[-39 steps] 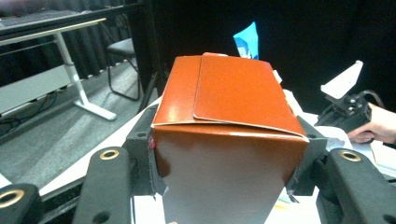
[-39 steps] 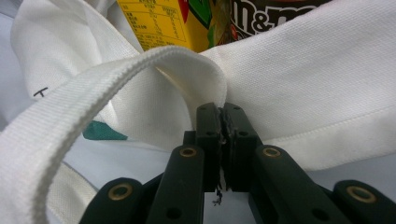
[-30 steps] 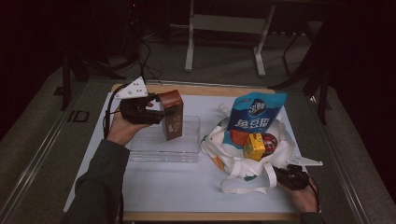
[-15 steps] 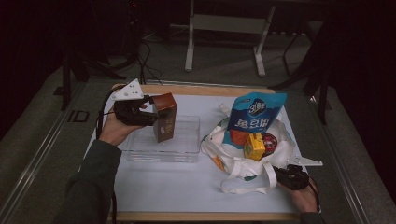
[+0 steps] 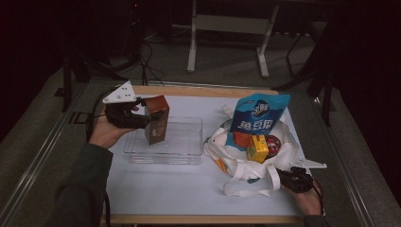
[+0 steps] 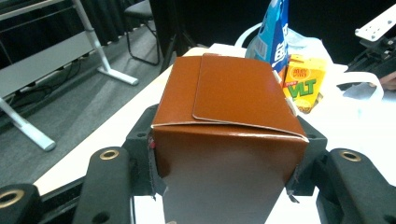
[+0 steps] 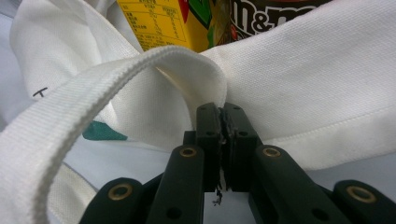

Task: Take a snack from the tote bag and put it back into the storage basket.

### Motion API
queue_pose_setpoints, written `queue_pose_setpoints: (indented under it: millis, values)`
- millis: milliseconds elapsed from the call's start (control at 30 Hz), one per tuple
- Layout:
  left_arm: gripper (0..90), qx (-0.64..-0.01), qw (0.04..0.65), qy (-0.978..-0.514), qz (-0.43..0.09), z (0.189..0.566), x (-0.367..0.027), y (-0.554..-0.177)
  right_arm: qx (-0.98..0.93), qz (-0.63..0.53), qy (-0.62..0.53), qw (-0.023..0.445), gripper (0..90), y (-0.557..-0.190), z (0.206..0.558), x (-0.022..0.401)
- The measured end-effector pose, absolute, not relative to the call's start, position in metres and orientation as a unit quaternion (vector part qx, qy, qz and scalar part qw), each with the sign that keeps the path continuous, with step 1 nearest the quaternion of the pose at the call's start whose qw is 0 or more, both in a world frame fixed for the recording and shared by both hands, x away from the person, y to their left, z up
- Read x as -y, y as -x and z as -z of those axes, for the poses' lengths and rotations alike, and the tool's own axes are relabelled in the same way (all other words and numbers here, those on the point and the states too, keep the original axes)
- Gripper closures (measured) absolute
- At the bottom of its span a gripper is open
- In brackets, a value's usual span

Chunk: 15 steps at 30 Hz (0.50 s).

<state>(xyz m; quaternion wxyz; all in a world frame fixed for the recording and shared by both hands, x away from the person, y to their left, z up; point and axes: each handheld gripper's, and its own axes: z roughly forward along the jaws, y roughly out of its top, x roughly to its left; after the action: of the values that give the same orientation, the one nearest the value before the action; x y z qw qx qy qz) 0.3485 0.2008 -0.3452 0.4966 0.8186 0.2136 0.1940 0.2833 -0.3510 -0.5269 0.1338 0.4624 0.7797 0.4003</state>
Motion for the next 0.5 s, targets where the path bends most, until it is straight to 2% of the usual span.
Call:
queue_pose_setpoints:
  millis: [500]
  values:
    - [42.7,-0.209,0.467,-0.837,-0.195,0.3498,-0.2015,-0.3482,-0.780,-0.400,-0.463,0.134,86.1,-0.2832,0.5268,0.3508]
